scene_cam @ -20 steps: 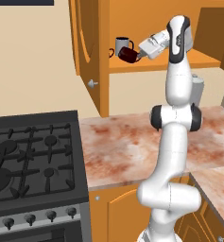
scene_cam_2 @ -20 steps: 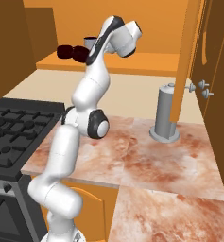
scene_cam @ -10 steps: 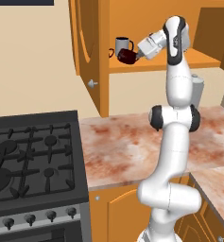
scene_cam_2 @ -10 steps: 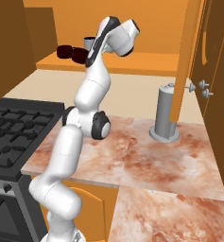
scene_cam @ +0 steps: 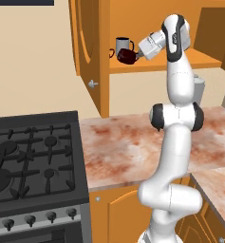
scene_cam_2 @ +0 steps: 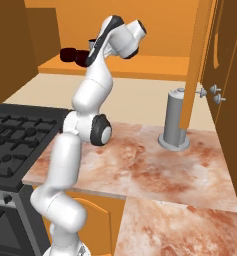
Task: Pick the mug on the counter and place it in the cabinet with the handle facing the right, like the mugs already inside.
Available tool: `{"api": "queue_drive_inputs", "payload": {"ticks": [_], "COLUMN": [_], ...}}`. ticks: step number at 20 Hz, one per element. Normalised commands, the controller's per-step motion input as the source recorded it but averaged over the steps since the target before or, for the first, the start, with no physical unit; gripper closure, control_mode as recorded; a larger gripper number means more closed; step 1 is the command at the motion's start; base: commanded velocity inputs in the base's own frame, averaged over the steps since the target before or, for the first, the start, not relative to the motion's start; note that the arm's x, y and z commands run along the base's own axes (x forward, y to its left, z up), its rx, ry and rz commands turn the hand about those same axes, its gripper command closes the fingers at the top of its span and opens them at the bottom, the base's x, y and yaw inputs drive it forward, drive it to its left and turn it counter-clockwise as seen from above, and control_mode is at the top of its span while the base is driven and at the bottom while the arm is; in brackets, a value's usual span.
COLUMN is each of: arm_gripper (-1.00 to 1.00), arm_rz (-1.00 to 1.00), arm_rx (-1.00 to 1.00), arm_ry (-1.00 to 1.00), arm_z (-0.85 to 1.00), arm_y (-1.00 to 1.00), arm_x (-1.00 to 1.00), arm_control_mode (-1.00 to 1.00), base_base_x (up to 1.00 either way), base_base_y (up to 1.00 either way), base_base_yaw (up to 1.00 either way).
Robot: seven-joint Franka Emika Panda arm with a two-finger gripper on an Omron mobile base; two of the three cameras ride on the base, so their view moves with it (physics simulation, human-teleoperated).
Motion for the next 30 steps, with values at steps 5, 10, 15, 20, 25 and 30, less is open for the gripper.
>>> {"api": "queue_drive_inputs", "payload": {"ticks": [5, 10, 15, 20, 25, 30], "arm_gripper": [-1.0, -1.0, -1.0, -1.0, -1.0, -1.0], "arm_rz": [0.0, 0.0, 0.0, 0.0, 0.0, 0.0], "arm_rx": [0.0, 0.0, 0.0, 0.0, 0.0, 0.0], "arm_ry": [0.0, 0.0, 0.0, 0.0, 0.0, 0.0], "arm_z": [0.0, 0.0, 0.0, 0.02, 0.0, 0.0], "arm_y": [0.0, -0.02, -0.13, -0.24, -0.18, -0.03], "arm_x": [0.03, 0.03, 0.02, 0.0, 0.0, -0.08], "arm_control_mode": [-1.0, -1.0, -1.0, -1.0, -1.0, -1.0], "base_base_x": [0.0, 0.0, 0.0, 0.0, 0.0, 0.0], "base_base_y": [0.0, 0.0, 0.0, 0.0, 0.0, 0.0], "base_base_yaw": [0.0, 0.0, 0.0, 0.0, 0.0, 0.0]}}
